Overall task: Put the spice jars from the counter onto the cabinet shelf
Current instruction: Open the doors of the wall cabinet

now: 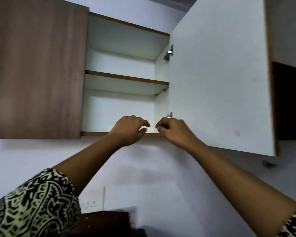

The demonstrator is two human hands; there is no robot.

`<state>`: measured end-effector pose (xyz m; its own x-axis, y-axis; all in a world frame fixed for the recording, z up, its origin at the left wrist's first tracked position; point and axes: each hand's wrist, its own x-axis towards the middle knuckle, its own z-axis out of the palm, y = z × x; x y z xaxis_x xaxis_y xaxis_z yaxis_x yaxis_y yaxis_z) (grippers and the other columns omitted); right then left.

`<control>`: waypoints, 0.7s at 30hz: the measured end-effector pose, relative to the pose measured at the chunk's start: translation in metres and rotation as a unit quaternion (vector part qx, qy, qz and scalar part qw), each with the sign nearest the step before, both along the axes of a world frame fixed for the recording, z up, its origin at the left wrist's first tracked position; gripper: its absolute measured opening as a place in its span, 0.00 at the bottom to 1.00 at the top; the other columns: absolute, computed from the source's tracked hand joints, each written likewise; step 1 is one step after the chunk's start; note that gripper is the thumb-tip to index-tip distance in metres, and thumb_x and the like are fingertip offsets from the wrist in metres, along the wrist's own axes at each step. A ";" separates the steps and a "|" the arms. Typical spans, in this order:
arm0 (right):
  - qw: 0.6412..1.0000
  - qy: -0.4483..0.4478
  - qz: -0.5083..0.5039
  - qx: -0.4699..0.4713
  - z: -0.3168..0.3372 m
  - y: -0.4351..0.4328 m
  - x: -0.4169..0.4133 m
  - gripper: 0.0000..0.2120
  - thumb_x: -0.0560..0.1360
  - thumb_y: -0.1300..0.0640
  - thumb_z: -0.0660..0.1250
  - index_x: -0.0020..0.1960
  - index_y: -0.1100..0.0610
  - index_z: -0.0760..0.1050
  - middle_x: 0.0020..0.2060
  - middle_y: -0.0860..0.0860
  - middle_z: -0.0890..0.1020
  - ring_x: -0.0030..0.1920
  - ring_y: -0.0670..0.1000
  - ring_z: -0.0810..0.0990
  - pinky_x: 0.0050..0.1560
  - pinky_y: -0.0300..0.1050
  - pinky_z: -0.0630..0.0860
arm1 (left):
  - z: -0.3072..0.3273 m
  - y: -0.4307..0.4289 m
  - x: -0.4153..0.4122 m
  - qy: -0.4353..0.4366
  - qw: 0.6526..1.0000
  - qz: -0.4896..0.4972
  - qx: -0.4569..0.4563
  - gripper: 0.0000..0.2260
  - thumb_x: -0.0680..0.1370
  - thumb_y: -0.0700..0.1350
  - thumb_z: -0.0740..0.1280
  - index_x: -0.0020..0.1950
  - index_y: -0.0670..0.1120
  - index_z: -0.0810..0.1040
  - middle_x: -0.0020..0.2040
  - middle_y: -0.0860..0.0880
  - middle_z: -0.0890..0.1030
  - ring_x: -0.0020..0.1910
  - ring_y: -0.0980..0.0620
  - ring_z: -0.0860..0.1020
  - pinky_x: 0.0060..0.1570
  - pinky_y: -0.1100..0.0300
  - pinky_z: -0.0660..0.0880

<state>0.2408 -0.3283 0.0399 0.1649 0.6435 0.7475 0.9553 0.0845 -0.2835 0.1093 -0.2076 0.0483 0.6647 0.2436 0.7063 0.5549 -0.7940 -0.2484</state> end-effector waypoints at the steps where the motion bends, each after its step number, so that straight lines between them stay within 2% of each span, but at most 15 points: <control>1: 0.999 0.034 0.034 -0.008 -0.004 0.029 -0.014 0.10 0.75 0.58 0.62 0.52 0.54 0.80 0.50 0.50 0.83 0.49 0.48 0.79 0.45 0.39 0.72 | 0.006 0.023 -0.018 0.003 0.999 0.037 0.018 0.15 0.81 0.49 0.56 0.66 0.54 0.73 0.65 0.53 0.77 0.64 0.49 0.73 0.63 0.55 0.65; 4: 0.987 0.115 0.110 -0.029 -0.010 0.110 -0.053 0.11 0.76 0.58 0.61 0.54 0.54 0.80 0.52 0.49 0.82 0.50 0.48 0.78 0.42 0.33 0.70 | 0.024 0.084 -0.061 0.031 0.989 0.133 0.055 0.15 0.81 0.48 0.55 0.67 0.53 0.73 0.65 0.51 0.76 0.66 0.48 0.71 0.67 0.54 0.61; 10: 0.922 0.303 0.237 -0.052 -0.001 0.242 -0.119 0.15 0.78 0.60 0.58 0.62 0.55 0.74 0.60 0.52 0.79 0.57 0.51 0.78 0.48 0.38 0.73 | 0.060 0.186 -0.116 0.144 0.956 0.224 0.126 0.17 0.81 0.44 0.54 0.67 0.50 0.72 0.68 0.50 0.74 0.70 0.48 0.66 0.75 0.47 0.50; 14: 0.868 0.386 0.304 -0.072 0.010 0.289 -0.140 0.16 0.80 0.62 0.55 0.66 0.57 0.70 0.62 0.53 0.77 0.57 0.49 0.75 0.56 0.45 0.74 | 0.079 0.221 -0.134 0.263 0.907 0.251 0.213 0.18 0.83 0.49 0.50 0.65 0.49 0.74 0.68 0.51 0.73 0.72 0.48 0.64 0.74 0.45 0.41; 18: 0.845 0.403 0.338 -0.098 0.012 0.307 -0.154 0.16 0.79 0.65 0.55 0.64 0.58 0.72 0.53 0.50 0.79 0.54 0.47 0.76 0.45 0.39 0.75 | 0.087 0.234 -0.145 0.329 0.870 0.235 0.281 0.19 0.83 0.51 0.47 0.62 0.49 0.75 0.61 0.51 0.77 0.69 0.49 0.67 0.73 0.44 0.37; 21: 0.830 0.427 0.349 -0.085 0.009 0.309 -0.155 0.17 0.77 0.66 0.53 0.61 0.59 0.74 0.50 0.53 0.81 0.53 0.49 0.78 0.44 0.42 0.77 | 0.089 0.227 -0.150 0.344 0.858 0.229 0.304 0.20 0.83 0.51 0.47 0.62 0.49 0.75 0.60 0.52 0.77 0.67 0.49 0.68 0.73 0.44 0.37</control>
<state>0.0856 -0.0193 0.0489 0.1308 0.8890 0.4389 0.1341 0.4227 -0.8963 -0.0404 0.0194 0.1372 0.9083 0.3164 0.2736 0.3295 -0.1384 -0.9339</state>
